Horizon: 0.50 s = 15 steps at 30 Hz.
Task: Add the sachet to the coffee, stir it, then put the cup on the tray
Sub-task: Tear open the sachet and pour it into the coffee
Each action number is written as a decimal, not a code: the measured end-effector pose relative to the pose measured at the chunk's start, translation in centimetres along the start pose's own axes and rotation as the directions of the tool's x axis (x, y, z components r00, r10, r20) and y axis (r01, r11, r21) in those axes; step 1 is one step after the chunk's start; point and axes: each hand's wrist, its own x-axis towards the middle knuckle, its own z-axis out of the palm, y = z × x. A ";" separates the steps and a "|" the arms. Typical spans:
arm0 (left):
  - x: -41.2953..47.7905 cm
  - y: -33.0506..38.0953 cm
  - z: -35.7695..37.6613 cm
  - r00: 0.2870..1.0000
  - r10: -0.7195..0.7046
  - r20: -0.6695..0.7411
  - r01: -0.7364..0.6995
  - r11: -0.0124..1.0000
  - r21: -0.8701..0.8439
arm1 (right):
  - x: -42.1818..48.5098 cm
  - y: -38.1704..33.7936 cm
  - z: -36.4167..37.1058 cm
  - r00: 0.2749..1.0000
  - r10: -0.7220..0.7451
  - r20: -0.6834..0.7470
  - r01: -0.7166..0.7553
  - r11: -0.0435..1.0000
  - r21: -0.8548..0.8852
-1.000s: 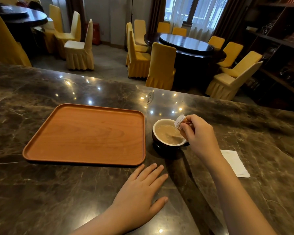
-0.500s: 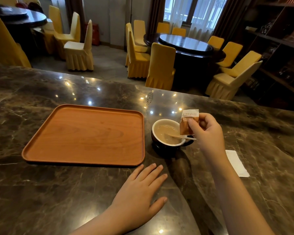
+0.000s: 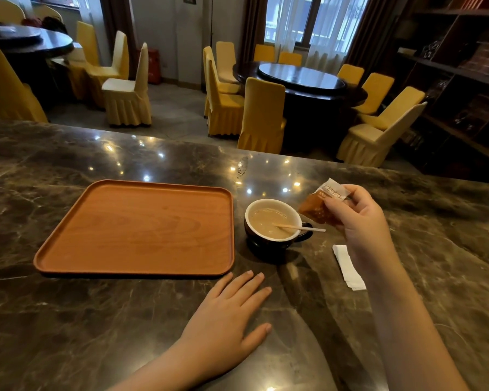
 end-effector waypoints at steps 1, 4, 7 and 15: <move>0.0 0.0 0.1 1.000 0.004 -0.009 -0.004 1.000 -0.003 | -0.3 0.0 -0.2 1.000 0.007 0.018 -0.007 1.000 0.010; 0.0 -0.1 0.0 0.999 0.013 -0.032 -0.013 1.000 -0.011 | -1.6 0.0 -0.4 0.998 -0.001 0.065 0.000 1.000 0.029; 0.1 -0.3 -0.1 0.999 0.028 -0.039 -0.029 0.999 -0.026 | -3.2 0.0 -0.6 0.992 -0.017 0.122 0.008 0.997 0.076; 0.0 -0.2 0.4 0.998 0.043 -0.042 -0.041 0.998 0.050 | -5.9 1.2 -1.6 0.982 0.009 0.186 -0.008 1.000 -0.010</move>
